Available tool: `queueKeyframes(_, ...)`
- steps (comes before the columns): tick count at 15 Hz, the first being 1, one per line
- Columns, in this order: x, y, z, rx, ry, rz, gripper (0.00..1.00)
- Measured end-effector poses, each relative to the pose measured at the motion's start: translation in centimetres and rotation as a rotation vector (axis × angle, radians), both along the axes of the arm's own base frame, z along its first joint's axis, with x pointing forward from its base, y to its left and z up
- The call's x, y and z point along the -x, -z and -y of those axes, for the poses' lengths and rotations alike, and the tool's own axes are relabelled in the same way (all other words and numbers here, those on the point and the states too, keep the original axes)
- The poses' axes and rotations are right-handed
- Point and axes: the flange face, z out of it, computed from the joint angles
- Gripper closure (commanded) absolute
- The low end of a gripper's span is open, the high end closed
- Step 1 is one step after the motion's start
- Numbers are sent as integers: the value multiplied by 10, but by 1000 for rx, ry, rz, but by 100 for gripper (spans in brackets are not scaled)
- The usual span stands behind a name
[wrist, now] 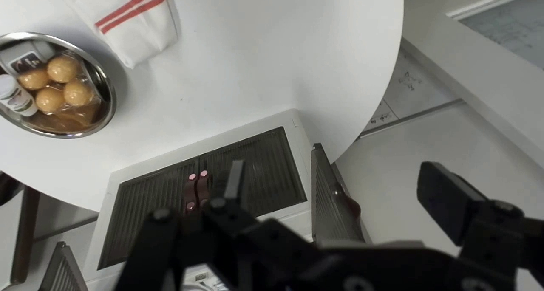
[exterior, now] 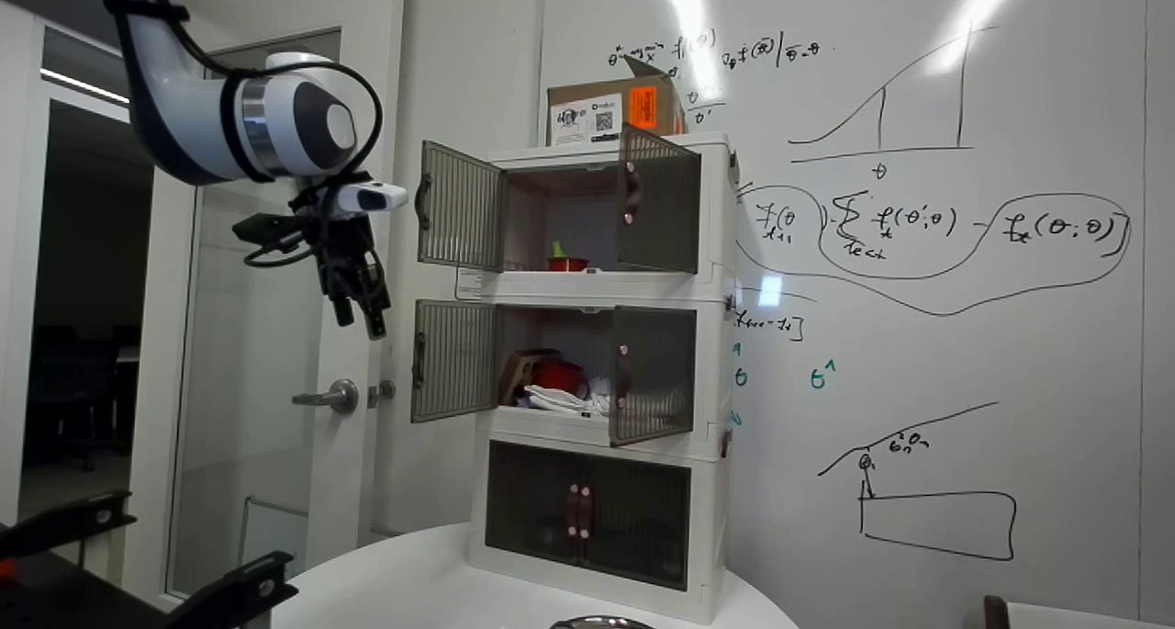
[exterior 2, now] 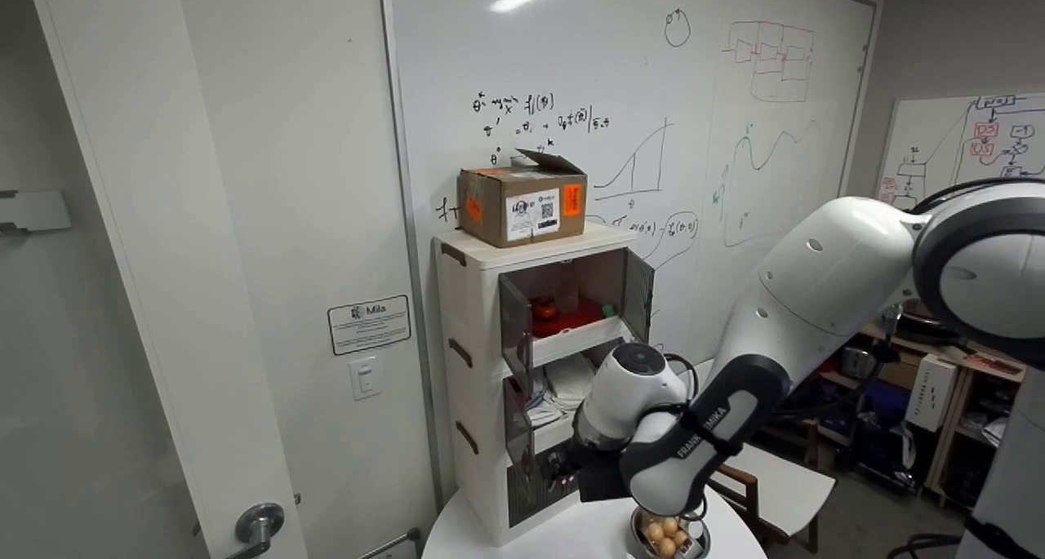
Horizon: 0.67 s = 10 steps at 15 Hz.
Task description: Close the door to the middle compartment
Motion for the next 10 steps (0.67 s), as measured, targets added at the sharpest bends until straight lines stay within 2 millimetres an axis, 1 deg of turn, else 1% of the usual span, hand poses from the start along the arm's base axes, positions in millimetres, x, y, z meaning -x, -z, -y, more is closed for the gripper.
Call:
queueKeyframes(1,2,0,4,-22,22,31,0)
queueKeyframes(3,0,-10,17,-50,63,95,0)
queueKeyframes(5,-5,-30,32,-55,100,158,0)
queueKeyframes(7,-8,-55,42,-58,141,227,0)
queueKeyframes(8,-9,-66,43,-60,155,259,0)
queueKeyframes(10,-5,-80,35,-62,167,304,0)
